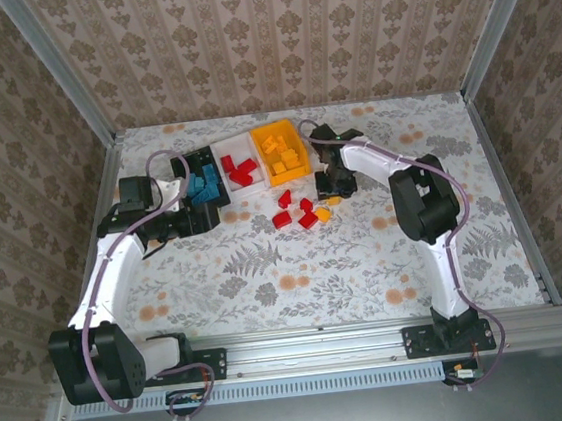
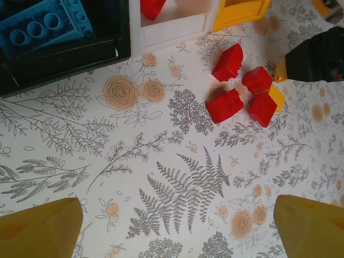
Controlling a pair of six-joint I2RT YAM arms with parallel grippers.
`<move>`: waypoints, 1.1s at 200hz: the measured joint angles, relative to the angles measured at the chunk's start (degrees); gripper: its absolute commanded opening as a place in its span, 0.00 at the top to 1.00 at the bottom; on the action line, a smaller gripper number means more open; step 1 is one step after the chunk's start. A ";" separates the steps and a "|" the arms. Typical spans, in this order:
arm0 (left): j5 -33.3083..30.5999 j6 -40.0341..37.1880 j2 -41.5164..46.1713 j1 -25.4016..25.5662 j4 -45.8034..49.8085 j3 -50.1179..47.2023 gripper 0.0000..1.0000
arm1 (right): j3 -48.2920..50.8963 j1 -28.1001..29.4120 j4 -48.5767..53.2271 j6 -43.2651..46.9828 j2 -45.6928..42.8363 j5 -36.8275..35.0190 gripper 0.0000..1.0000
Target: Sort the legos into containers by color
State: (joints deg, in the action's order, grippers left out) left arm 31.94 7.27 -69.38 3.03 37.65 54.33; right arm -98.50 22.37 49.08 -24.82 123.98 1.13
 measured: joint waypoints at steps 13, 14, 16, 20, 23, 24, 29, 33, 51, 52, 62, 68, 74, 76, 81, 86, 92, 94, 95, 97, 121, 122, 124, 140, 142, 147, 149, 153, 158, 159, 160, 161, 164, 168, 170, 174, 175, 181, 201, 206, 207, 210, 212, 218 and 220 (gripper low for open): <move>0.02 0.00 0.00 0.00 0.00 0.00 0.07 | -0.07 -0.26 0.13 0.02 -1.75 -0.09 0.64; 0.02 0.00 0.00 0.00 0.00 0.00 0.07 | -0.09 -0.28 0.17 0.02 -1.86 -0.09 0.64; 0.02 0.00 0.00 0.00 0.02 0.00 0.07 | -0.15 -0.31 0.26 0.02 -2.12 -0.09 0.64; 0.02 0.00 0.00 0.00 0.00 -0.02 0.07 | -0.50 -0.39 0.66 0.02 -2.71 -0.11 0.64; 0.02 0.00 0.00 0.00 0.00 -0.02 0.07 | -0.85 -0.42 0.94 0.04 -2.99 -0.11 0.64; 0.02 0.00 0.00 0.00 0.00 -0.04 0.07 | -0.98 -0.42 1.09 0.02 -3.17 -0.11 0.64; 0.02 0.00 0.00 0.00 0.02 -0.04 0.07 | -1.79 -0.48 1.53 0.07 -3.69 -0.09 0.64; 0.02 0.00 0.00 0.00 0.02 -0.07 0.07 | -2.71 -0.48 1.90 0.07 -4.09 -0.02 0.64; -0.02 0.00 0.00 0.11 0.00 -0.15 0.06 | -7.28 -0.59 2.95 0.02 -5.03 0.90 0.64; -0.02 0.00 0.00 0.13 0.02 -0.17 0.06 | -7.72 -0.59 2.99 0.02 -5.07 1.03 0.64; -0.02 0.00 0.00 0.31 0.00 -0.24 0.06 | -10.71 -0.59 3.13 -0.07 -5.31 1.70 0.65; -0.04 0.00 0.00 0.33 0.02 -0.31 0.06 | -12.46 -0.59 3.08 -0.26 -5.42 2.27 0.65; -0.04 0.00 0.00 0.35 0.02 -0.33 0.06 | -14.23 -0.57 2.97 -0.46 -5.44 2.75 0.65; -0.04 0.00 0.00 0.37 0.02 -0.33 0.06 | -14.60 -0.57 2.97 -0.46 -5.46 2.86 0.65; -0.04 0.00 0.00 0.39 0.00 -0.35 0.06 | -15.78 -0.46 2.45 -0.50 -5.55 3.34 0.65; -0.09 0.00 0.00 0.44 0.02 -0.35 0.06 | -16.65 -0.37 1.88 -0.57 -5.64 3.63 0.65; -0.17 0.00 0.00 0.44 0.02 -0.35 0.06 | -17.35 -0.24 1.03 -0.63 -5.73 3.76 0.65; -0.22 0.00 0.00 0.44 0.00 -0.35 0.06 | -17.53 -0.15 0.70 -0.63 -5.79 3.76 0.65; -0.22 0.00 0.00 0.44 0.00 -0.35 0.06 | -17.64 -0.13 0.39 -0.63 -5.79 3.78 0.65; -0.22 0.00 0.00 0.44 0.02 -0.35 0.06 | -17.73 -0.09 0.20 -0.63 -5.81 3.78 0.65; -0.24 0.00 0.00 0.44 0.02 -0.37 0.06 | -17.27 1.53 -6.82 -0.09 -5.99 3.28 0.65; -0.24 0.00 0.00 0.44 0.02 -0.37 0.06 | -17.18 1.57 -7.10 -0.04 -6.01 3.23 0.65; -0.24 0.00 0.00 0.44 0.02 -0.37 0.06 | -16.98 1.75 -7.87 0.11 -6.01 3.13 0.65; -0.42 0.00 -0.02 0.66 0.02 -0.37 0.06 | -14.32 3.52 -15.65 1.64 -6.01 1.38 0.66; -0.44 0.00 -0.02 0.70 0.02 -0.37 0.05 | -13.81 3.76 -16.90 1.88 -6.03 1.14 0.66; -0.44 -0.02 -0.04 0.81 0.02 -0.37 0.05 | -12.61 4.42 -19.41 2.49 -6.03 0.31 0.66; -0.46 0.00 -0.07 0.83 0.02 -0.37 0.05 | -12.24 4.57 -20.22 2.67 -6.03 0.09 0.65; -0.48 -0.02 -0.11 0.96 0.02 -0.37 0.05 | -11.17 5.11 -22.25 3.21 -6.01 -0.74 0.66; -0.50 0.00 -0.17 1.09 0.02 -0.37 0.05 | -9.90 5.70 -24.61 3.80 -6.01 -1.66 0.65; -0.55 -0.02 -0.20 1.09 0.02 -0.37 0.05 | -9.73 5.81 -25.00 3.91 -6.01 -1.84 0.65; -0.55 -0.02 -0.20 1.09 0.02 -0.37 0.05 | -9.38 5.99 -25.46 4.09 -6.01 -2.12 0.65; -0.57 -0.02 -0.22 1.09 0.02 -0.37 0.05 | -9.20 6.08 -25.79 4.20 -6.01 -2.23 0.65; -0.66 -0.02 -0.28 1.14 0.02 -0.37 0.05 | -8.52 6.43 -27.02 4.57 -5.99 -2.80 0.65; -0.66 0.00 -0.35 1.14 0.02 -0.37 0.05 | -7.76 6.84 -28.65 5.07 -5.90 -3.72 0.65; -0.68 -0.02 -0.39 1.14 0.04 -0.37 0.05 | -7.45 7.04 -29.40 5.25 -5.86 -4.09 0.66; -0.72 -0.02 -0.46 1.14 0.04 -0.37 0.05 | -6.95 7.39 -30.88 5.57 -5.64 -4.96 0.66; -0.72 -0.02 -0.50 1.14 0.04 -0.37 0.05 | -6.86 7.48 -31.15 5.62 -5.60 -5.09 0.66; -0.87 -0.02 -0.68 1.14 0.02 -0.39 0.05 | -6.64 8.09 -33.22 5.92 -5.09 -6.23 0.66; -1.25 -0.02 -1.14 1.16 0.00 -0.55 0.05 | -6.75 9.03 -39.74 6.54 -2.78 -9.44 0.66; -1.33 -0.02 -1.18 1.20 0.02 -0.61 0.05 | -6.88 9.05 -40.89 6.58 -2.14 -10.14 0.66; -1.33 -0.02 -1.18 1.20 0.04 -0.63 0.05 | -6.88 9.03 -41.22 6.62 -1.90 -10.32 0.66; -1.38 -0.02 -1.18 1.25 0.04 -0.70 0.05 | -6.97 9.01 -41.86 6.64 -1.49 -10.69 0.66; -1.42 -0.02 -1.18 1.29 0.04 -0.72 0.05 | -7.06 8.96 -42.32 6.67 -1.16 -11.02 0.66; -1.60 -0.02 -1.18 1.46 0.07 -0.79 0.04 | -7.43 8.85 -43.50 6.67 -0.04 -11.82 0.66; -1.66 -0.02 -1.18 1.49 0.07 -0.81 0.04 | -7.54 8.79 -43.91 6.64 0.39 -12.04 0.66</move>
State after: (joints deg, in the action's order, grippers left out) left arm 30.28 7.25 -70.57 4.51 37.71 53.52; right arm -106.04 31.16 5.17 -18.17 124.38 -10.92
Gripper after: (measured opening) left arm 0.952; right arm 0.344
